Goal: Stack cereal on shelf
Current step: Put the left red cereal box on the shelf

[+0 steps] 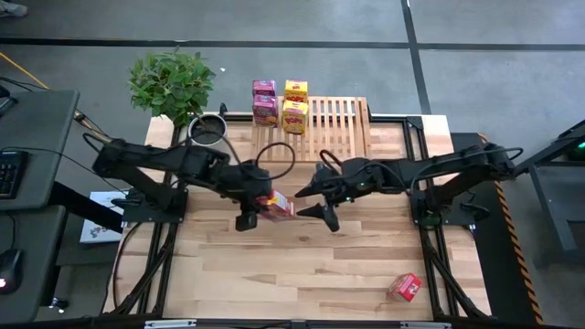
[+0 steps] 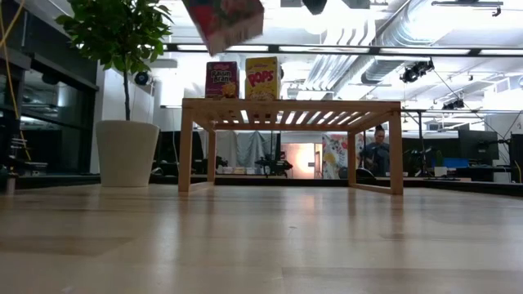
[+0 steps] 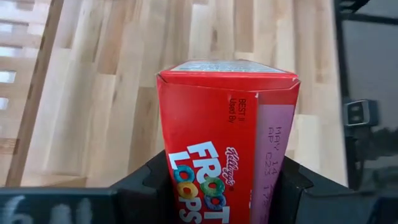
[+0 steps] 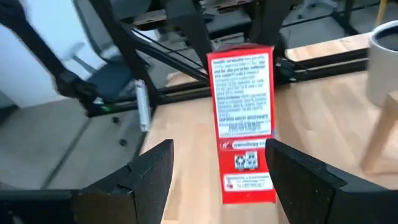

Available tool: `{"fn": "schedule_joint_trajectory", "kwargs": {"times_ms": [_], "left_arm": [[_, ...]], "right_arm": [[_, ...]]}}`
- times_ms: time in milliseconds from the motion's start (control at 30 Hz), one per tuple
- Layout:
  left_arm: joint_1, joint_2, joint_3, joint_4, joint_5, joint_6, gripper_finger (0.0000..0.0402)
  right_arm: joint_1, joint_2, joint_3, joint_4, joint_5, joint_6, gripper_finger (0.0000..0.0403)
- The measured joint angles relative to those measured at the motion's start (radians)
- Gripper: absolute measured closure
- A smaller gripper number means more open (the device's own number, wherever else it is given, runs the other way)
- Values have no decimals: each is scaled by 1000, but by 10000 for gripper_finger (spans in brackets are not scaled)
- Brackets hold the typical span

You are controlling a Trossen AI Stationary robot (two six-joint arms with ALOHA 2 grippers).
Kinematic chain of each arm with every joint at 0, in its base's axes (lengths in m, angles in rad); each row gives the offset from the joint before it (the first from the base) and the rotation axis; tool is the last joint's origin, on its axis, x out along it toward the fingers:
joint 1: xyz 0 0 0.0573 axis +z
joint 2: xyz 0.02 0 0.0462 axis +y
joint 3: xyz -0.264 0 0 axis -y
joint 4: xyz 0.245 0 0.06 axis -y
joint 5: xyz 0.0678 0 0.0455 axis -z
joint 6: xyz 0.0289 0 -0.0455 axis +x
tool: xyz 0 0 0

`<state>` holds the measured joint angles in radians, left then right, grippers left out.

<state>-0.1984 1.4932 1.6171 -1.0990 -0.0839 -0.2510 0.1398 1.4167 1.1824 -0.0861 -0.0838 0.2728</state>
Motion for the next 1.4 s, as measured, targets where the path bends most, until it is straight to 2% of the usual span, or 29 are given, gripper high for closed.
{"fn": "schedule_joint_trajectory", "kwargs": {"times_ms": [233,433,667,900,1133,1267,1400], "left_arm": [[38,38,0,8,-6,27,247],[78,35,0,16,-9,45,247],[133,32,0,13,-8,152,247],[179,32,-2,36,-8,187,247],[182,32,0,70,49,91,247],[163,32,0,70,46,50,247],[146,32,0,91,50,47,247]], "right_arm": [[-23,34,0,-37,87,-66,157],[-56,61,0,-38,84,-99,157],[-95,89,0,-9,57,-95,157],[-131,94,0,-13,130,-120,157],[-144,93,1,-16,111,-188,157],[-143,93,1,-17,101,-220,157],[-145,93,1,-9,-3,-177,157]]}}
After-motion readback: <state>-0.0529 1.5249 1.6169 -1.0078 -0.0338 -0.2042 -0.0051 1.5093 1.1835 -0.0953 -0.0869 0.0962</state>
